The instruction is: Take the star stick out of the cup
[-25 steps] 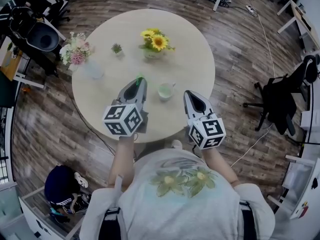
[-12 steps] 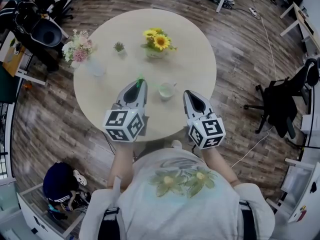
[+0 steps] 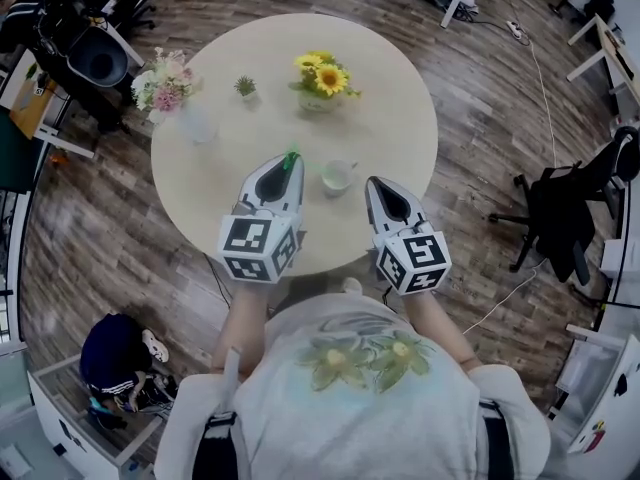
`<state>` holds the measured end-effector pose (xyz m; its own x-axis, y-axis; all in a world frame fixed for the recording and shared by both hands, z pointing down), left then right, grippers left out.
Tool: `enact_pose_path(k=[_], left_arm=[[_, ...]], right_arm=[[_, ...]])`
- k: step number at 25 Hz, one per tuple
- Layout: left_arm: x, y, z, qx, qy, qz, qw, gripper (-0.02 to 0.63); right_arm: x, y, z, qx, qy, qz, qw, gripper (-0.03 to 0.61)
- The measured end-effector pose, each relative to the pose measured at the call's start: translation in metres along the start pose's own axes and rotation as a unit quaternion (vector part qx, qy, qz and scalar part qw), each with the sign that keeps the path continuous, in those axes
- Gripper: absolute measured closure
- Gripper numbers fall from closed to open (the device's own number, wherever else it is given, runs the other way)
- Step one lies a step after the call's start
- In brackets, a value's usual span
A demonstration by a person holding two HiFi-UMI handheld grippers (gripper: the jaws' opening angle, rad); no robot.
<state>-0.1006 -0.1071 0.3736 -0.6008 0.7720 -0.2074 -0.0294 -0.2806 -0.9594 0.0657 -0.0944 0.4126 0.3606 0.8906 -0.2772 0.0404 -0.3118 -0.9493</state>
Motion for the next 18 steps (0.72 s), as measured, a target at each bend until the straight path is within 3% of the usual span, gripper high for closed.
enact_pose_path(k=[18], left_arm=[[0.002, 0.002, -0.017, -0.056, -0.002, 0.015, 0.9983, 0.596]], right_arm=[[0.001, 0.011, 0.031, 0.022, 0.040, -0.013, 0.999, 0.562]])
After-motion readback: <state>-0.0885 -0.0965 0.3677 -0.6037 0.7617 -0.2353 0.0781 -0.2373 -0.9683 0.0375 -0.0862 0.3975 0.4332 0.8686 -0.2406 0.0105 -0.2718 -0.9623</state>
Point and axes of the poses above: the fingertips, and each gripper's own axes: x backward along the fingers, z to its left, y out of its top, the point moved 4 cm from there along x, backward along the fingers, and after that the axes turned 14 degrees about -y, right-handed, at the moved point
